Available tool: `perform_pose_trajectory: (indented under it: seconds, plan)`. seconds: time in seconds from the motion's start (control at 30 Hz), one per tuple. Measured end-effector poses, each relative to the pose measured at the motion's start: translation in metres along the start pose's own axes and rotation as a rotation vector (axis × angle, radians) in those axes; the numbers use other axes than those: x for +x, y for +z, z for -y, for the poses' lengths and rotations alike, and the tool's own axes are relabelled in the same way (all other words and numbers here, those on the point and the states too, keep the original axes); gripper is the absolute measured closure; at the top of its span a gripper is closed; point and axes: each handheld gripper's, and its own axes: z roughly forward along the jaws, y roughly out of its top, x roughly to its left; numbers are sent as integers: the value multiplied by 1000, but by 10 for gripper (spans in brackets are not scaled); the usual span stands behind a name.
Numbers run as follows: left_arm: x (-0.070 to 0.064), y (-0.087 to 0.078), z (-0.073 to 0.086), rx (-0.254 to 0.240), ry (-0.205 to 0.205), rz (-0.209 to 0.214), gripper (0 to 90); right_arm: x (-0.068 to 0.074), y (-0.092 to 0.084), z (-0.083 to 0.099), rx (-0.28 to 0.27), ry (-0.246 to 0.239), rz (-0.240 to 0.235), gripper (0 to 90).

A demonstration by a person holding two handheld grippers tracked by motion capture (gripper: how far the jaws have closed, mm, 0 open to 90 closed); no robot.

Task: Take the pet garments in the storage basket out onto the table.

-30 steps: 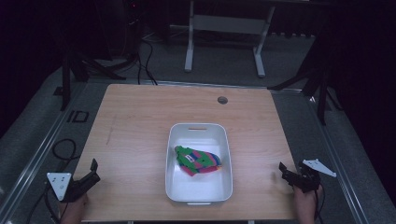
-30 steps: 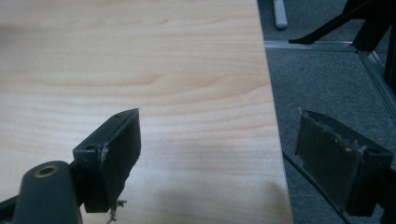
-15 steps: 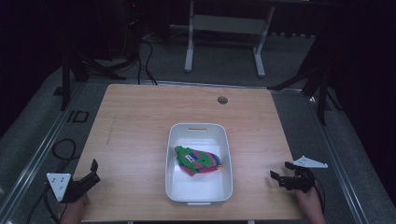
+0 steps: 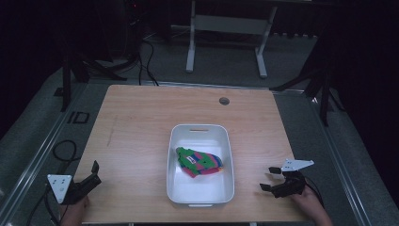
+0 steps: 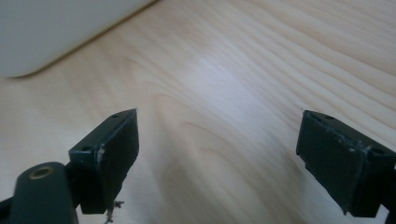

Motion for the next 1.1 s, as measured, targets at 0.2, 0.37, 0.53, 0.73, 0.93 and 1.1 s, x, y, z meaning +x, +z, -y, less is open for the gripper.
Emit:
perform_pose_trajectory:
  seconds: [0.2, 0.37, 0.53, 0.73, 0.93, 1.1]
  plan:
    - [0, 0, 0, 0, 4, -1, 13, 12, 2, -13, 18, -53, -86, 131]
    - [0, 0, 0, 0, 6, 0, 14, 22, 1, -27, 37, -110, -120, 132]
    - [-1, 0, 0, -3, 9, 1, 13, 32, -1, -44, 39, -144, -160, 132]
    - [-1, 0, 0, 0, 17, 13, 14, 43, -2, -66, 64, -183, -175, 128]
    - [-2, 0, 0, 4, 17, 3, 13, 53, -3, -89, 60, -197, -177, 131]
    - [-2, 0, 0, 3, 14, 3, 14, 60, -3, -111, 63, -230, -183, 132]
